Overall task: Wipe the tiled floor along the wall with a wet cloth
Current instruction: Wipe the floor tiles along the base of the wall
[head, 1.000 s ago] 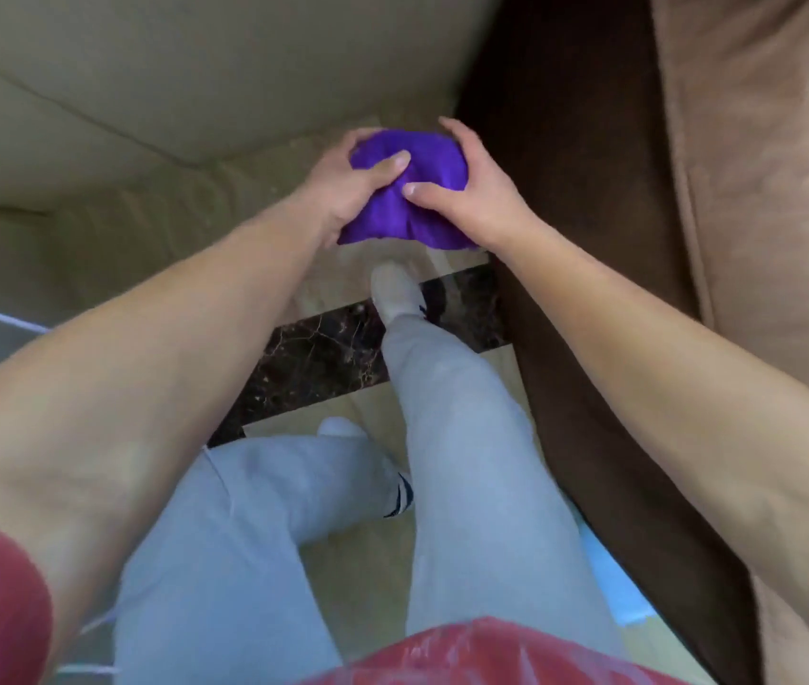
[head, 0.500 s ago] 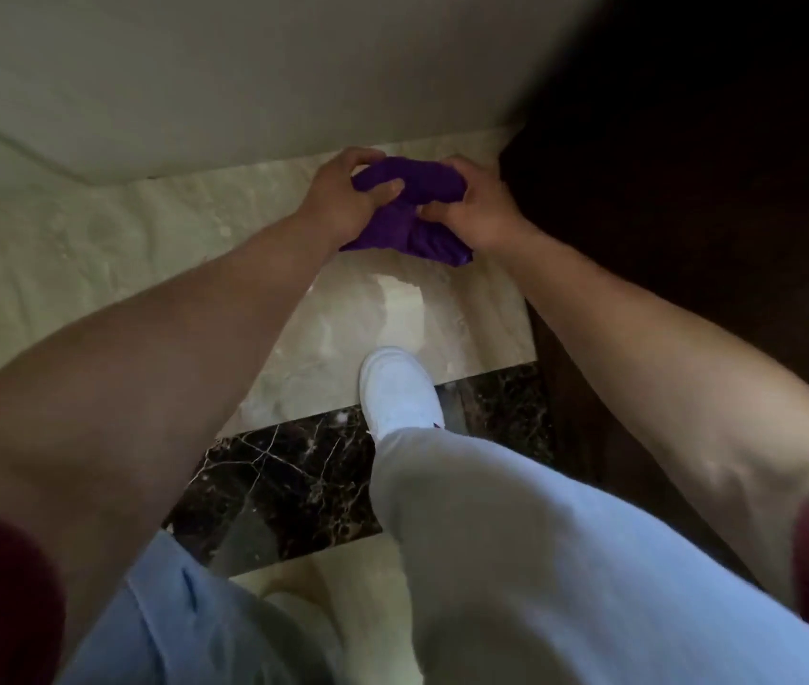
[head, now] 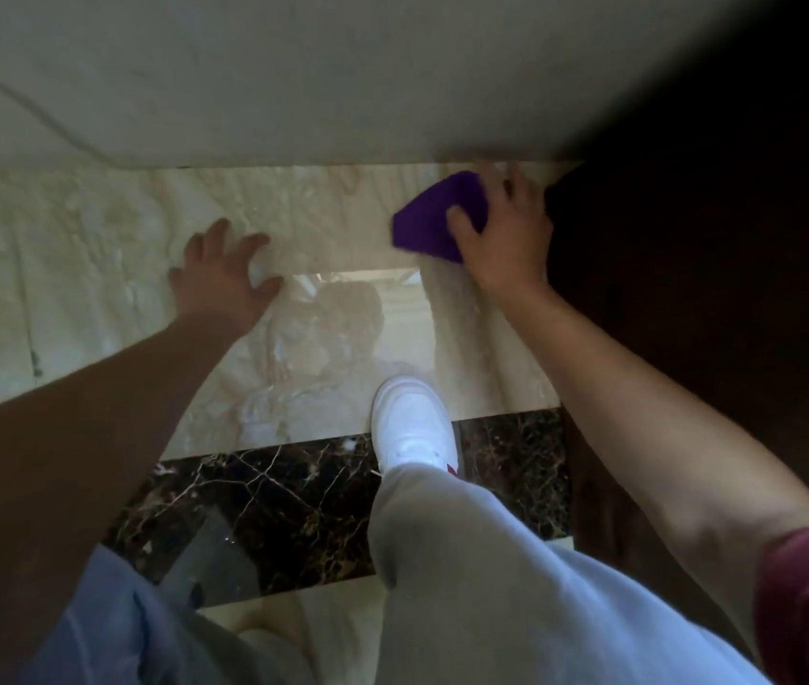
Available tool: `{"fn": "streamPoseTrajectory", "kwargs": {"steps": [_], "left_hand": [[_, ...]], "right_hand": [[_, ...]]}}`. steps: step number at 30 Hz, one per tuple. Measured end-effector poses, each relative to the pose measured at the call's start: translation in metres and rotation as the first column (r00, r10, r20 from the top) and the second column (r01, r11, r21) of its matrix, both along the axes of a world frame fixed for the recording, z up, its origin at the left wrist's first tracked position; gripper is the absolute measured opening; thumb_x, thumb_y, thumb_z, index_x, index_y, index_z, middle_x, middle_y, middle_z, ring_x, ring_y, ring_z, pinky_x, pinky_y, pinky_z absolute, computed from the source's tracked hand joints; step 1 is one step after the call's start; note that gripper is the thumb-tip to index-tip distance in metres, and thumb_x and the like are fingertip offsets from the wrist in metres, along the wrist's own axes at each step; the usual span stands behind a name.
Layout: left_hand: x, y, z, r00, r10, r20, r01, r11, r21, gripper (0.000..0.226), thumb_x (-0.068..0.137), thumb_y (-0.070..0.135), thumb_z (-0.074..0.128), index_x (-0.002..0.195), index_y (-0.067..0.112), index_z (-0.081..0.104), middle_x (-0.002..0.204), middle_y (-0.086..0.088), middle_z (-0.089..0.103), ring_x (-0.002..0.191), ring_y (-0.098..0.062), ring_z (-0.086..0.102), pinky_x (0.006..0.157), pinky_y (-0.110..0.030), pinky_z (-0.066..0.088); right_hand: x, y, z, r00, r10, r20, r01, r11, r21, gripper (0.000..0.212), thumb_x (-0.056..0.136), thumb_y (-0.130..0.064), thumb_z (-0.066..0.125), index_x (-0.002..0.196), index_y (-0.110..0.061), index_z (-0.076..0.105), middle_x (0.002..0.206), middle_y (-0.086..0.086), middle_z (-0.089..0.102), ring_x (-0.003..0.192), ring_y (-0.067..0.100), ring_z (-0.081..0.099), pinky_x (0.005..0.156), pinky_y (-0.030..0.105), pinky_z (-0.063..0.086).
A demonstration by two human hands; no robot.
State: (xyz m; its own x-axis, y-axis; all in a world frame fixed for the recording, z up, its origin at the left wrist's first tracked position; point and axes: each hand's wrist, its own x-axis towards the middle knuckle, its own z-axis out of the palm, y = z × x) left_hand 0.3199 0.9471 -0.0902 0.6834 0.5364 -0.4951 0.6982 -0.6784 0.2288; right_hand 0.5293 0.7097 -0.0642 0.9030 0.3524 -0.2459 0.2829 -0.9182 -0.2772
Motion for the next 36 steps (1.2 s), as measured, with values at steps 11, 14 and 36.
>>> {"fn": "streamPoseTrajectory", "kwargs": {"steps": [11, 14, 36], "left_hand": [[-0.08, 0.039, -0.006, 0.965, 0.057, -0.257, -0.056, 0.998, 0.009, 0.087, 0.087, 0.065, 0.06, 0.156, 0.05, 0.008, 0.17, 0.002, -0.012, 0.156, -0.038, -0.006, 0.109, -0.078, 0.022], [-0.112, 0.05, -0.009, 0.978, 0.02, -0.206, -0.027, 0.999, -0.029, 0.087, 0.087, 0.061, 0.062, 0.155, 0.052, 0.01, 0.17, 0.008, -0.011, 0.156, -0.033, -0.007, 0.107, -0.077, 0.029], [-0.255, 0.062, 0.004, 0.895, 0.372, -0.248, -0.424, 0.881, -0.209, 0.096, 0.084, 0.052, 0.073, 0.158, 0.046, 0.013, 0.169, -0.002, -0.02, 0.155, -0.037, -0.013, 0.123, -0.058, 0.015]], "right_hand": [[0.046, -0.003, -0.045, 0.992, -0.068, -0.104, 0.053, 0.988, -0.143, 0.068, 0.089, -0.06, 0.05, 0.151, -0.036, 0.036, 0.168, 0.013, 0.011, 0.155, 0.034, 0.006, 0.121, 0.055, 0.019], [0.026, 0.026, -0.046, 0.989, -0.086, -0.118, 0.071, 0.99, -0.122, 0.072, 0.086, -0.057, 0.05, 0.152, -0.035, 0.033, 0.168, 0.014, 0.008, 0.155, 0.033, 0.001, 0.123, 0.054, 0.009], [-0.161, 0.29, -0.019, 0.703, 0.614, -0.358, -0.698, 0.693, -0.181, 0.077, 0.088, -0.066, 0.045, 0.155, -0.046, 0.014, 0.169, 0.013, -0.006, 0.155, 0.038, -0.004, 0.122, 0.058, 0.009]]}}
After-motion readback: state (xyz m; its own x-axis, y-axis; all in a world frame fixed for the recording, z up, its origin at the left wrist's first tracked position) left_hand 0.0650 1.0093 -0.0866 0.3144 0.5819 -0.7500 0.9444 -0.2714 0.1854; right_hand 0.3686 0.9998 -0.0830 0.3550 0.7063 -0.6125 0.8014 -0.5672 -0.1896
